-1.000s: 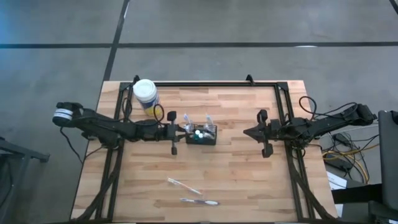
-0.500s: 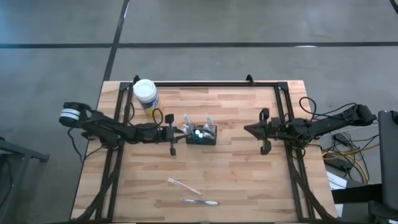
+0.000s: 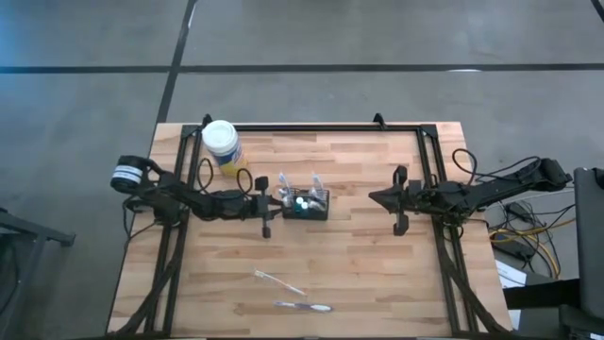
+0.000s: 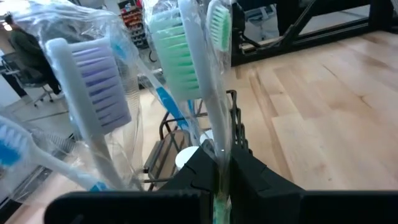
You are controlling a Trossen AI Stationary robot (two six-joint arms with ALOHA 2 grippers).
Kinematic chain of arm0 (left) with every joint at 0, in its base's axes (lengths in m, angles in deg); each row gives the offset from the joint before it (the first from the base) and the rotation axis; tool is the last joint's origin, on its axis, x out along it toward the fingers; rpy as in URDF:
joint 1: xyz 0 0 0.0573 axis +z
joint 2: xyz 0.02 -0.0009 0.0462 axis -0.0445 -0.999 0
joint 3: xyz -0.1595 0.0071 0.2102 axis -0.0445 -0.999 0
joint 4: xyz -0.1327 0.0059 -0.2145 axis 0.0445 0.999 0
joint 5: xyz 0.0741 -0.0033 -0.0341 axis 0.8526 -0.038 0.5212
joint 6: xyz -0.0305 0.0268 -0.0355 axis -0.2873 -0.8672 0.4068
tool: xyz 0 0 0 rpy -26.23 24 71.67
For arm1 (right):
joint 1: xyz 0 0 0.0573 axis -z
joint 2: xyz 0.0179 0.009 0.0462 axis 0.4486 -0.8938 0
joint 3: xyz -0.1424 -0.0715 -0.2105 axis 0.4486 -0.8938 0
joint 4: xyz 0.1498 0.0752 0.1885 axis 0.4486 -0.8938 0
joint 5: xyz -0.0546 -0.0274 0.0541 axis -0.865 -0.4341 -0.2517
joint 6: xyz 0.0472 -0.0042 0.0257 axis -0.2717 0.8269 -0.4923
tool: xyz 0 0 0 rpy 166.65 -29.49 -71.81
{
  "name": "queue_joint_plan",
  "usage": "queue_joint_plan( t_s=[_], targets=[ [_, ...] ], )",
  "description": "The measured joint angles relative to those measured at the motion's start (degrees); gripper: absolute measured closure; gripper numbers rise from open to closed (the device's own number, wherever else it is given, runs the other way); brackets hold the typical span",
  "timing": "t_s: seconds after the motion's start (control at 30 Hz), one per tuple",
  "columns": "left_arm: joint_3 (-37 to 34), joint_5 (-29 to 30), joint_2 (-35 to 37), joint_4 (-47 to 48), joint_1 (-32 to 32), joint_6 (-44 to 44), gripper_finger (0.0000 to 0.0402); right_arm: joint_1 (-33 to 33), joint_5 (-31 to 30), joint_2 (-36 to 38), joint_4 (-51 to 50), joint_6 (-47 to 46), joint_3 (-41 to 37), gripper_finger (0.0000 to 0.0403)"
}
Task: Pick & Place toothbrushing station
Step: Put the green toothbrush into the mesh organizer
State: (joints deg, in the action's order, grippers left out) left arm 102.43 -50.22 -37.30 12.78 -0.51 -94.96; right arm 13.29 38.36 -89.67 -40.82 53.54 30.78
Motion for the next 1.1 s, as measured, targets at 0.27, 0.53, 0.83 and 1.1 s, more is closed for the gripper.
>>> queue_joint_plan(
  t_s=[0.27,0.53,0.83,1.1],
  targets=[
    [0.2,-2.0,-1.3,-0.3,1.5,2.0,0.0375,0.0,0.0,0.1,0.2,-0.3,-0.3,0.0394],
    [0.3,-2.4,-1.1,0.3,1.5,2.9,0.0369,0.0,0.0,0.0,0.2,-0.2,-0.3,0.0394],
    [-0.1,-4.7,0.6,2.5,1.5,4.9,0.0323,0.0,0.1,0.0,0.2,-0.2,-0.3,0.0394],
    [-0.2,-6.1,7.2,5.1,1.5,4.6,0.0232,0.0,0.3,0.0,0.2,-1.1,-0.5,0.0394]
  ],
)
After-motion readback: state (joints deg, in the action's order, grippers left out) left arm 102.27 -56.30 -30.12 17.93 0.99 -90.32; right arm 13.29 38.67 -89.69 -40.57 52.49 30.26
